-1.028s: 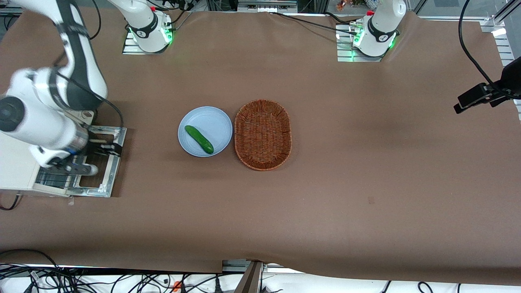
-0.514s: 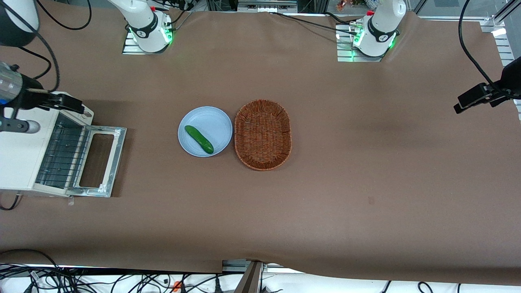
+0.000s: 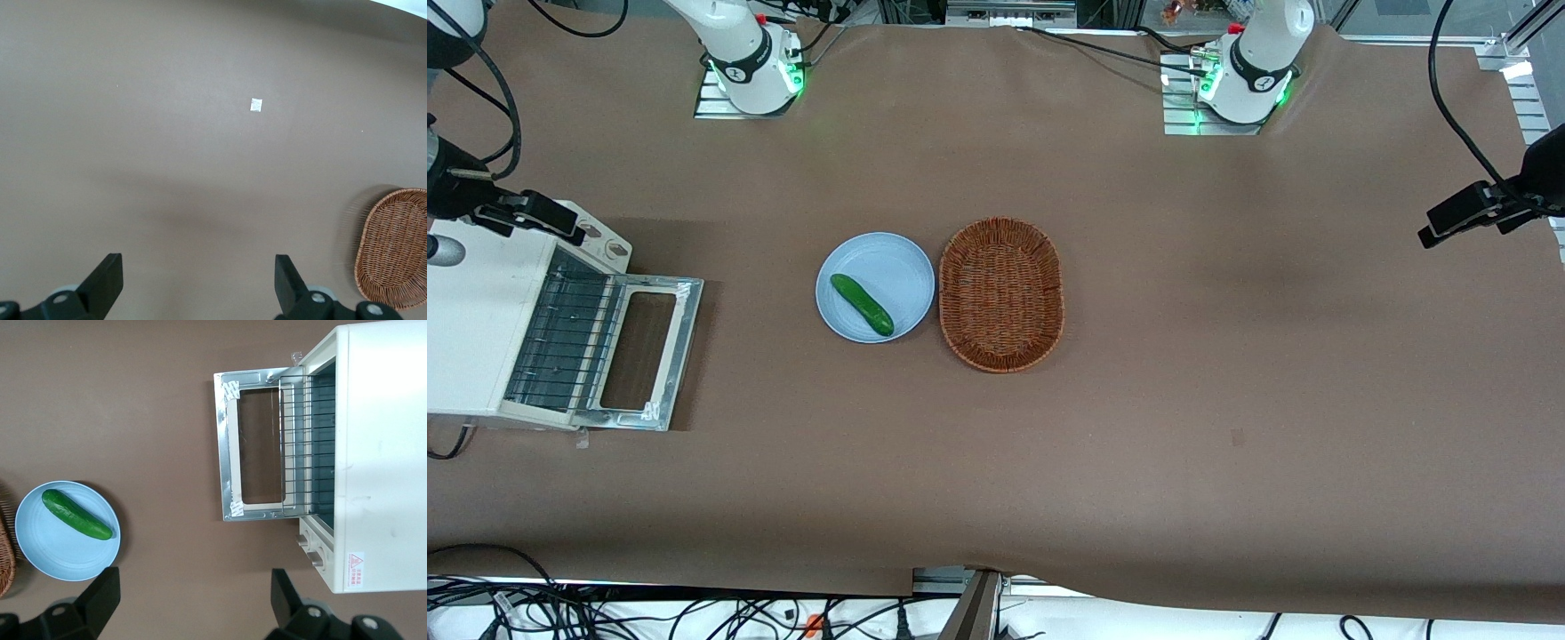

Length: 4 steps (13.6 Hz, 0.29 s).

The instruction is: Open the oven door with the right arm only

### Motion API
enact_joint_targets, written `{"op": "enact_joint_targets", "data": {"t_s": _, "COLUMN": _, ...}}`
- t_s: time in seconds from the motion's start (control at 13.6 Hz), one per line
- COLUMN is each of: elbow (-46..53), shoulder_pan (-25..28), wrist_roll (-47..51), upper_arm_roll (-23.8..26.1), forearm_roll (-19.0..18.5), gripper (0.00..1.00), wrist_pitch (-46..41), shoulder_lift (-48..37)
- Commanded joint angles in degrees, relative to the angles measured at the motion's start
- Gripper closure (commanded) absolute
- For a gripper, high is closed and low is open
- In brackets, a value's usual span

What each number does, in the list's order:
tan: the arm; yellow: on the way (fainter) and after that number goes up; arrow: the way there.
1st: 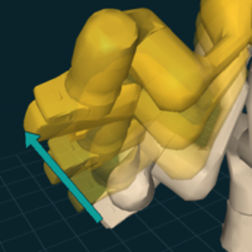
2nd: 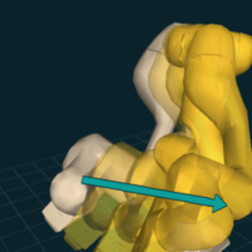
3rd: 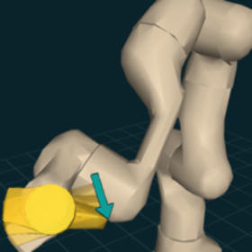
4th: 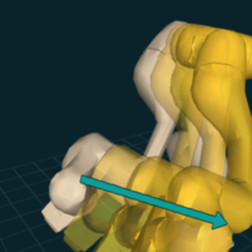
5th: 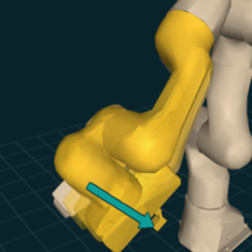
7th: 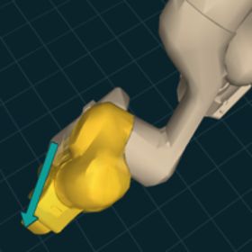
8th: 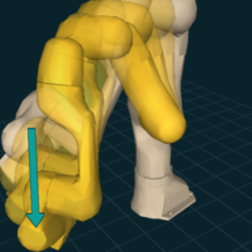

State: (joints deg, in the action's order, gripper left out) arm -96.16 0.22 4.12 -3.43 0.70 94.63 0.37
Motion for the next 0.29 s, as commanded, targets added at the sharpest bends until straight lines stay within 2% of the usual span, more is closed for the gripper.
{"op": "enact_joint_targets", "data": {"t_s": 0.0, "elbow": -0.97, "shoulder_pan": -1.53, "wrist_roll": -0.34, "upper_arm_roll": 1.32, "forearm_roll": 0.09, "gripper": 0.0, "wrist_pitch": -1.9, "shoulder_lift": -2.12}}
{"op": "enact_joint_targets", "data": {"t_s": 0.22, "elbow": -1.14, "shoulder_pan": -1.62, "wrist_roll": 0.1, "upper_arm_roll": 1.32, "forearm_roll": 0.26, "gripper": 0.0, "wrist_pitch": -1.99, "shoulder_lift": -2.13}}
